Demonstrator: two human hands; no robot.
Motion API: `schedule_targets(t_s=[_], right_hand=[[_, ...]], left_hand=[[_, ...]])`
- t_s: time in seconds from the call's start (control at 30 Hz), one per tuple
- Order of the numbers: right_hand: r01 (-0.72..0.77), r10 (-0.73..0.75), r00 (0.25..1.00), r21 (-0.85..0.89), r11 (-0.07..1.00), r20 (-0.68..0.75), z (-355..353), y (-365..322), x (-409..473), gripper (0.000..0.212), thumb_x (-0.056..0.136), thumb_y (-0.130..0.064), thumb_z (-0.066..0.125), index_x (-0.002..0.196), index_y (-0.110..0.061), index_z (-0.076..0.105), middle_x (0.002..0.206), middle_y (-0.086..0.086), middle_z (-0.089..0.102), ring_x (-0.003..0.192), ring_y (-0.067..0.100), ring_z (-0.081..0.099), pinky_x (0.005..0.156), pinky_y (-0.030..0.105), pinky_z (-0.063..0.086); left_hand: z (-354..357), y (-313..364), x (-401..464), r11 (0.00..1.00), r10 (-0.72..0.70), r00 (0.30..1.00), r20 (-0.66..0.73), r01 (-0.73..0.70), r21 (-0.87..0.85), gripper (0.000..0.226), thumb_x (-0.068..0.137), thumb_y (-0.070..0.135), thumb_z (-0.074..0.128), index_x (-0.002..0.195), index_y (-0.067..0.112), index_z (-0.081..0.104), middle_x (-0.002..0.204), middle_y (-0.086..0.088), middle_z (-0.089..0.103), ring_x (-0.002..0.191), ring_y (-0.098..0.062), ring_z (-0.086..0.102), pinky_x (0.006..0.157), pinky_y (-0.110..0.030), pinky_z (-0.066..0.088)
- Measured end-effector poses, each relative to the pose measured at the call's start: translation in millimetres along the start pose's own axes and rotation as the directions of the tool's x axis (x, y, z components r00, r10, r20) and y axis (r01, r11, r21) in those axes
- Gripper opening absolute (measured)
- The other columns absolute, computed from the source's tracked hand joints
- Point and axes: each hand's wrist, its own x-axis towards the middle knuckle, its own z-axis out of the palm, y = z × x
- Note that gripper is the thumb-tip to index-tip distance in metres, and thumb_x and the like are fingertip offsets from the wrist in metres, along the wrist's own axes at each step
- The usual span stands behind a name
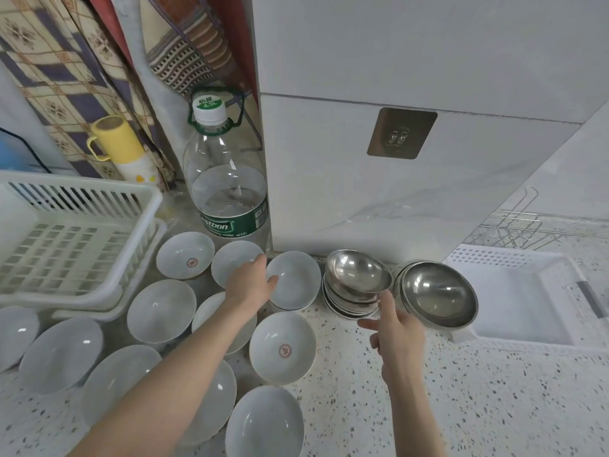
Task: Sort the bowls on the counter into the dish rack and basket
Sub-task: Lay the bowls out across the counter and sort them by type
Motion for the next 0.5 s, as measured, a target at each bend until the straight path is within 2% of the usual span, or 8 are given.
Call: schedule_targets(t_s=[0.1, 0.17, 0.3, 0.4, 0.5], right_hand=[[0.006, -0.006, 1.000, -0.007, 1.000, -0.008, -1, -4, 1, 0.040, 0.092, -0.046, 0.046, 0.079, -0.012, 0.064, 0.063, -0.001, 0.074, 0.033, 0.006, 0.043, 0.047, 0.027, 0.041], [0.036, -0.037, 0.999, -0.091, 0.995, -0.008, -2, -6, 2, 0.042, 0.093, -0.041, 0.045, 0.070, -0.009, 0.059, 0.064, 0.002, 0.074, 0.035, 0.007, 0.047, 0.049, 0.028, 0.041], [0.112, -0.120, 0.993, -0.270, 0.956, -0.015, -4, -11, 6, 0.033, 0.094, -0.035, 0.043, 0.064, -0.023, 0.049, 0.059, -0.001, 0.071, 0.049, 0.014, 0.053, 0.054, 0.032, 0.047], [0.133, -0.154, 0.988, -0.385, 0.914, -0.025, -1, -15, 9, 0.044, 0.095, -0.036, 0.042, 0.065, -0.007, 0.058, 0.063, 0.004, 0.072, 0.049, 0.016, 0.051, 0.054, 0.032, 0.047], [0.128, -0.168, 0.985, -0.466, 0.876, -0.047, 3, -18, 11, 0.050, 0.095, -0.039, 0.042, 0.076, 0.002, 0.061, 0.074, 0.014, 0.073, 0.061, 0.026, 0.060, 0.058, 0.034, 0.050]], left_hand=[[5, -3, 8, 0.999, 0.020, 1.000, 0.019, -0.020, 0.036, 0.031, 0.096, 0.029, 0.057, 0.121, 0.012, 0.055, 0.108, -0.015, 0.071, 0.101, -0.035, 0.065, 0.078, -0.040, 0.051], [7, -4, 12, 0.997, 0.038, 0.999, 0.032, -0.040, 0.067, 0.032, 0.097, 0.024, 0.055, 0.128, 0.016, 0.054, 0.110, -0.015, 0.071, 0.103, -0.036, 0.064, 0.081, -0.042, 0.052], [7, -3, 14, 0.996, 0.061, 0.997, 0.040, -0.063, 0.069, 0.032, 0.097, 0.018, 0.052, 0.129, 0.016, 0.054, 0.112, -0.016, 0.070, 0.105, -0.038, 0.063, 0.081, -0.042, 0.050], [2, -2, 15, 0.989, 0.067, 0.997, 0.033, -0.071, 0.126, 0.029, 0.097, 0.018, 0.051, 0.125, 0.015, 0.055, 0.110, -0.016, 0.070, 0.102, -0.037, 0.064, 0.075, -0.040, 0.049], [-3, -1, 15, 0.986, 0.064, 0.997, 0.046, -0.070, 0.152, 0.023, 0.094, 0.015, 0.050, 0.116, 0.013, 0.057, 0.106, -0.016, 0.070, 0.097, -0.037, 0.064, 0.069, -0.038, 0.048]])
